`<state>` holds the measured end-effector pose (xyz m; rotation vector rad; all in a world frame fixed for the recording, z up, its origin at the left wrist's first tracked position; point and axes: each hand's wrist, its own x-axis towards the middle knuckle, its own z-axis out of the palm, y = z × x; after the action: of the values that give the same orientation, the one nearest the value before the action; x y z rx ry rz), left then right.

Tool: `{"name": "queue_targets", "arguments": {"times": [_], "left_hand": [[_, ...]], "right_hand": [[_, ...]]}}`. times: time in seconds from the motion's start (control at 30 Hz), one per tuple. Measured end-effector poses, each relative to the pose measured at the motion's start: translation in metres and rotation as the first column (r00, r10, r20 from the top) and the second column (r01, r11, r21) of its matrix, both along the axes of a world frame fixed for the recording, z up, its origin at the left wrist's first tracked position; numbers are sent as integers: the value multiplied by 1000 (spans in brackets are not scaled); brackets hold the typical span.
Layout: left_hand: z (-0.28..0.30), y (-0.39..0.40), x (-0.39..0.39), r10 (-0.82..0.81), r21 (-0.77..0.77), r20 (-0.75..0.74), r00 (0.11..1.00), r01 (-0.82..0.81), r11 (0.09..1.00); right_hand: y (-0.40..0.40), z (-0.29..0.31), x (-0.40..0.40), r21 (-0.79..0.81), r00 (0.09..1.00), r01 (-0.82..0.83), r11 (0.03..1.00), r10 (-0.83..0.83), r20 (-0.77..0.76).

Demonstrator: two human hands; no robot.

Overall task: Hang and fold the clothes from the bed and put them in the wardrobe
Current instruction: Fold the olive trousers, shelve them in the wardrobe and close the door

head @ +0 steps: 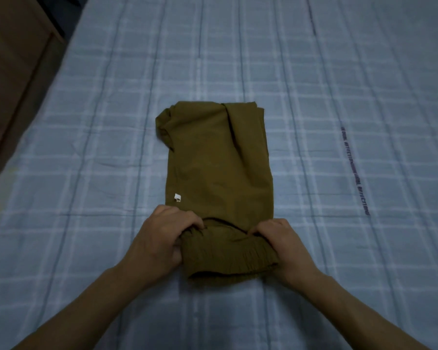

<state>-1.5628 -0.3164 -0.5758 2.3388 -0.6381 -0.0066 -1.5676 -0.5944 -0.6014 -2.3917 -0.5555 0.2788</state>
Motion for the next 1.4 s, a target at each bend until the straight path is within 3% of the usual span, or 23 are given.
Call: {"name": "queue_targets", "arguments": {"times": [0.1, 0.17, 0.27, 0.33, 0.4, 0.43, 0.5, 0.53, 0.6, 0.7, 0.77, 0.83, 0.9, 1.0, 1.13, 1.23, 1.3, 1.4], "left_hand": [[34, 3, 31, 50, -198, -185, 982, -87, 976], [57, 3, 64, 49, -311, -266, 963, -133, 941], [80, 1, 128, 125, -379, -353, 927, -264, 887], [79, 0, 173, 172, -407, -539, 824, -434, 804], [56, 4, 214, 299, -301, -689, 661, -635, 711], [42, 7, 228, 404, -203, -706, 581, -713, 671], [25, 9, 236, 608, -46, -639, 471, -813, 581], [22, 9, 232, 665, -29, -575, 477, -824, 566], [15, 4, 217, 691, 1, -389, 609, -750, 662], [0, -1, 195, 539, 119, -50, 841, -531, 839], [-15, -4, 191, 367, 334, 125, 922, -387, 859], [-32, -5, 194, 184, 496, 159, 970, -240, 834], [-48, -1, 197, 101, 597, 88, 991, -134, 791], [-67, 14, 202, 220, 647, -30, 975, -149, 748], [-56, 15, 196, 293, 536, 99, 951, -299, 789], [-41, 9, 184, 130, 390, 237, 963, -217, 895], [-36, 6, 175, -2, 381, 243, 970, -93, 920], [-40, 6, 166, -121, 445, 196, 973, 22, 895]], "right_hand": [[-1, 40, 28, 266, 983, 159, 951, -126, -136], [2, 62, 61, 435, 974, 223, 872, -182, -135], [16, 85, 125, 552, 924, 381, 742, -277, -264], [24, 86, 171, 526, 859, 504, 685, -335, -387], [30, 77, 212, 425, 754, 644, 636, -434, -493], [32, 69, 227, 348, 703, 700, 624, -515, -490], [34, 54, 244, 213, 639, 767, 605, -688, -345], [35, 50, 246, 189, 643, 766, 615, -724, -248], [39, 44, 241, 181, 739, 668, 722, -672, -45], [47, 32, 225, 82, 901, 356, 931, -365, 235], [53, 16, 218, -91, 944, 151, 984, -116, 310], [56, -6, 215, -272, 960, 11, 962, 66, 272], [50, -28, 219, -391, 972, -19, 920, 109, 208], [26, -48, 231, -486, 987, 113, 867, -40, 159], [9, -41, 227, -389, 962, 249, 887, -179, 208], [12, -27, 213, -230, 930, 163, 959, -72, 360], [15, -19, 201, -209, 916, 60, 976, 29, 399], [16, -17, 186, -316, 946, -97, 944, 186, 265]]}}
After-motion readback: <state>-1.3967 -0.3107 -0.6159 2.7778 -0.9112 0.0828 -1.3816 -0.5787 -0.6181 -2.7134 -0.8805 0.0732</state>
